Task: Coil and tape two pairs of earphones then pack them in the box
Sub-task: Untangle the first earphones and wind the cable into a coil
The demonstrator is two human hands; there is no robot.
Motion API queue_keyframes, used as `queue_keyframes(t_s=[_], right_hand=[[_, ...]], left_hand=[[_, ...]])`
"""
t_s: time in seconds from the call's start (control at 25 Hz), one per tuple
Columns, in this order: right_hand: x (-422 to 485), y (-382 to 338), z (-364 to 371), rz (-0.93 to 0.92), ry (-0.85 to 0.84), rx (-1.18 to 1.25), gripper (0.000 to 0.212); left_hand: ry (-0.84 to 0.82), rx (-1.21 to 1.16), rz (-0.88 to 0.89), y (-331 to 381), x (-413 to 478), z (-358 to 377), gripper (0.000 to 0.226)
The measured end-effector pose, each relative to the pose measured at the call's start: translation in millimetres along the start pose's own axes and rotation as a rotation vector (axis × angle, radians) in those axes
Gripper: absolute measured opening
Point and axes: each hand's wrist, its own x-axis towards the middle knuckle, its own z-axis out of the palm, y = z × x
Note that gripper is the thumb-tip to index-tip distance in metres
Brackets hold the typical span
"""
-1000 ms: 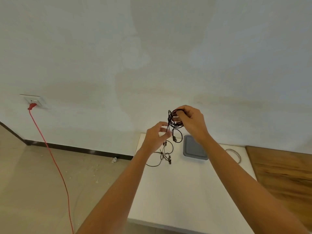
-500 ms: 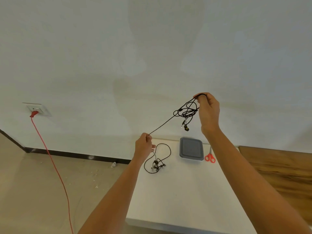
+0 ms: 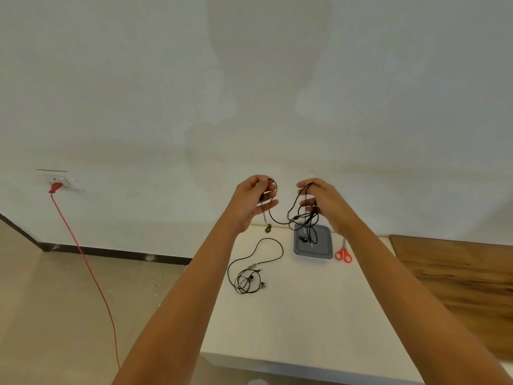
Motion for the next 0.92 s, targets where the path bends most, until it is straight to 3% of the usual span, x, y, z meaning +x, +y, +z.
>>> queue_keyframes(t_s=[0.08,0.16,0.32,0.4,0.52,0.6,0.8,0.84,0.92], right_hand=[[-5,3,5,0.023,-0.21,-0.159,0.023],[-10,5,5,0.001,-0.296,-0.197,0.023],[-29,6,4,-0.026,-0.255,-0.001,0.029],[-42,7,6,-0.067,-0.25,0.053,0.029],[-64,3,12,-0.137,-0.158,0.019,0.02],[-79,0,15,-0.19,-0.113,-0.039,0.014],[-111,5,6,-0.246,-0.15,-0.179,0.006],[-116,8,-1,-0.249,-0.13,-0.248,0.005],[-125,19,-13,-0.242,-0.115,-0.407,0.005]], left_hand=[[-0.046,0.089,0.047,14,-4,14,0.018],[-0.061,0.294,0.054,22,-10,17,0.021],[-0.09,0.498,-0.147,16,-36,6,0.042],[-0.092,0.571,-0.188,5,-51,3,0.039],[-0.198,0.716,-0.166,-3,-72,5,0.044],[-0.22,0.851,-0.046,-6,-84,11,0.042],[0.031,1.118,0.212,-20,-107,15,0.039],[0.124,1.068,0.242,-22,-113,12,0.04],[0.281,0.644,0.183,-25,-124,5,0.038]])
